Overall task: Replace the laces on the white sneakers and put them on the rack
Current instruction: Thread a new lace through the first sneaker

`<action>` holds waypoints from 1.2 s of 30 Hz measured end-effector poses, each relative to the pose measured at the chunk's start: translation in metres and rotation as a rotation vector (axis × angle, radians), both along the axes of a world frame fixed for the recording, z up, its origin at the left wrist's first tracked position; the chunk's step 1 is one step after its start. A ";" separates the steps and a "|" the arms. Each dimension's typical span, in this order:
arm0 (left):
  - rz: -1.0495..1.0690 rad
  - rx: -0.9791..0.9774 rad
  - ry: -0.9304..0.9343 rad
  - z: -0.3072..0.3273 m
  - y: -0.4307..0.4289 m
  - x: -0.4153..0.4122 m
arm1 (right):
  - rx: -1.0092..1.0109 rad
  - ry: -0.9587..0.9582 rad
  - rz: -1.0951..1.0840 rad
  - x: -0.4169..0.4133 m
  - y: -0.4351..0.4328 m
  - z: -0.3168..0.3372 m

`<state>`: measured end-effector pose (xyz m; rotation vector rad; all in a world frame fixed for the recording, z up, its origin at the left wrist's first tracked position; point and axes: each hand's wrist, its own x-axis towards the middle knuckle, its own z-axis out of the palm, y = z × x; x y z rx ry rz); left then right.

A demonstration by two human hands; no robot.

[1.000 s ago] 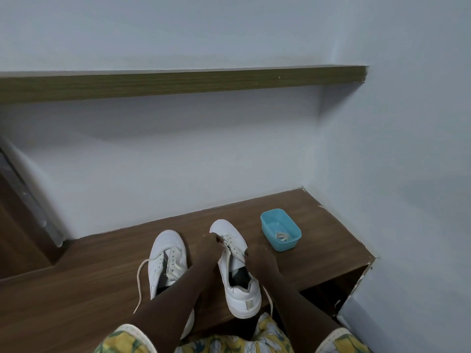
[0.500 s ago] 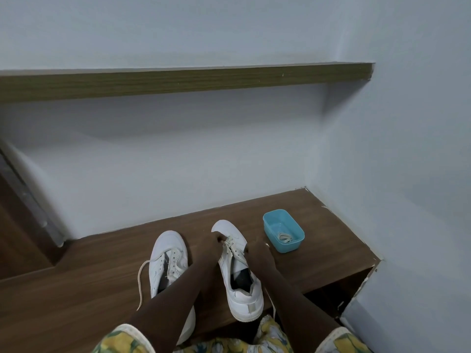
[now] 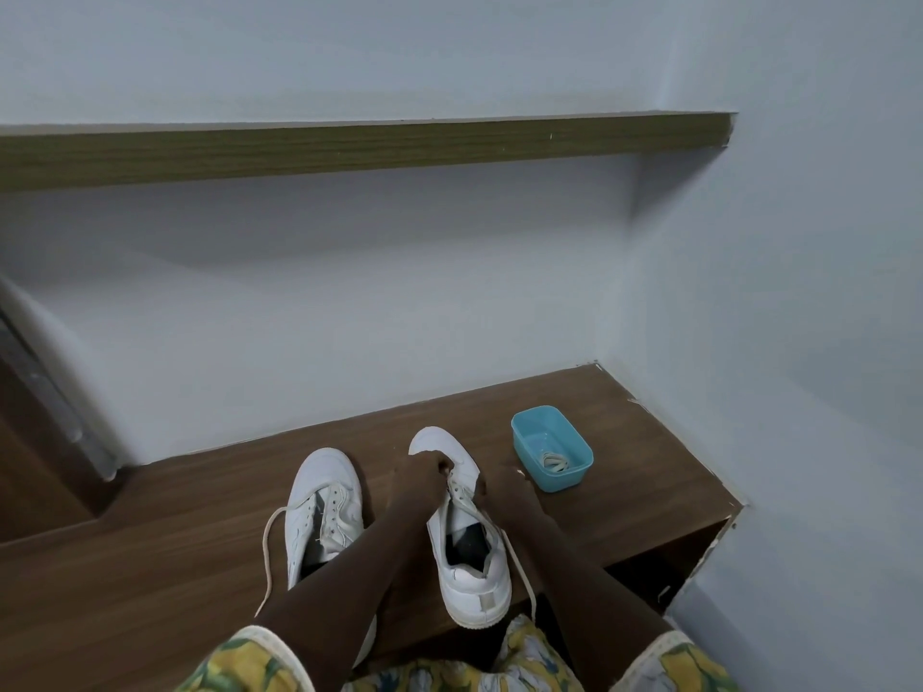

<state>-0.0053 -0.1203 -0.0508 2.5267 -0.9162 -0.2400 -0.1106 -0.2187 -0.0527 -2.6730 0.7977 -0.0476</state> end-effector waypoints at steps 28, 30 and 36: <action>0.056 -0.257 0.454 0.010 -0.021 -0.011 | 0.018 -0.241 -0.208 0.000 0.001 0.024; 0.094 -0.280 0.488 0.009 -0.022 -0.012 | 0.063 -0.300 -0.382 0.000 0.003 0.022; 0.108 -0.278 0.489 0.013 -0.026 -0.017 | 0.507 -0.192 -0.476 0.021 0.008 0.014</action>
